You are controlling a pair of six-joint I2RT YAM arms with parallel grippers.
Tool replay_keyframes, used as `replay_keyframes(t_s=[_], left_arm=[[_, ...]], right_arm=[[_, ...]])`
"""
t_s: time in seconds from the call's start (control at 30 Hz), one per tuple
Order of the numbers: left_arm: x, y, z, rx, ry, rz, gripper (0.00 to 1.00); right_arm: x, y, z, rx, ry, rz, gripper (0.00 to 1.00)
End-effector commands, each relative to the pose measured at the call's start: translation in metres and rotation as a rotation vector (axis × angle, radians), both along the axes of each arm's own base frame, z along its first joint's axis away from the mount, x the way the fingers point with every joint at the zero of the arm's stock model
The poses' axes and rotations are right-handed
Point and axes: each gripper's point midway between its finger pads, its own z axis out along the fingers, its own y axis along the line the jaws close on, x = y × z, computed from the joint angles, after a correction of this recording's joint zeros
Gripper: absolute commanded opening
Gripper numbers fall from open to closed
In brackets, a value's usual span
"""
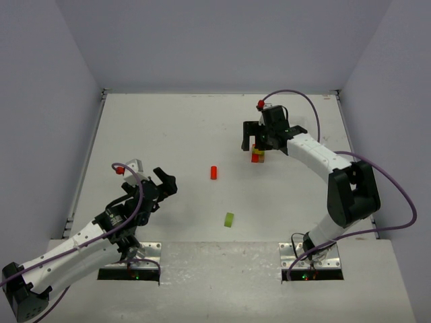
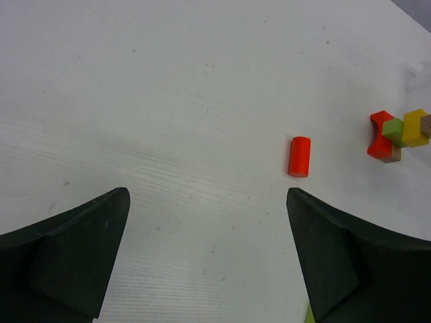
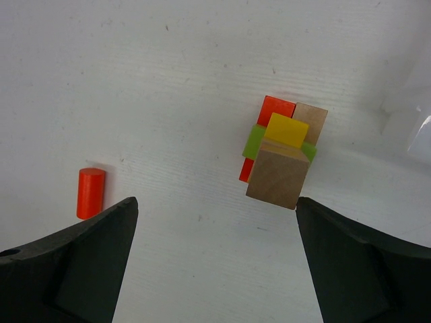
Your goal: Build the wood block tower
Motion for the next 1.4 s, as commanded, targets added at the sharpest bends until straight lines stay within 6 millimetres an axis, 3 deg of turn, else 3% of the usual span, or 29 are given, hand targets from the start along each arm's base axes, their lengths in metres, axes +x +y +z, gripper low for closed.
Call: replay_keyframes(t_s=[0.0, 1.1, 1.27, 1.37], left_arm=[[0.005, 0.0, 0.007, -0.015, -0.028, 0.017, 1.0], [0.005, -0.001, 0.004, -0.012, -0.021, 0.014, 1.0], [0.005, -0.001, 0.005, -0.013, -0.021, 0.012, 1.0], [0.005, -0.001, 0.006, -0.016, -0.022, 0.01, 1.0]], right_arm=[[0.02, 0.008, 0.025, 0.034, -0.087, 0.015, 0.99], [0.018, 0.009, 0.024, 0.033, -0.081, 0.026, 0.99], [0.017, -0.002, 0.025, -0.005, -0.088, -0.014, 0.99], [0.006, -0.011, 0.031, -0.018, -0.096, -0.032, 0.99]])
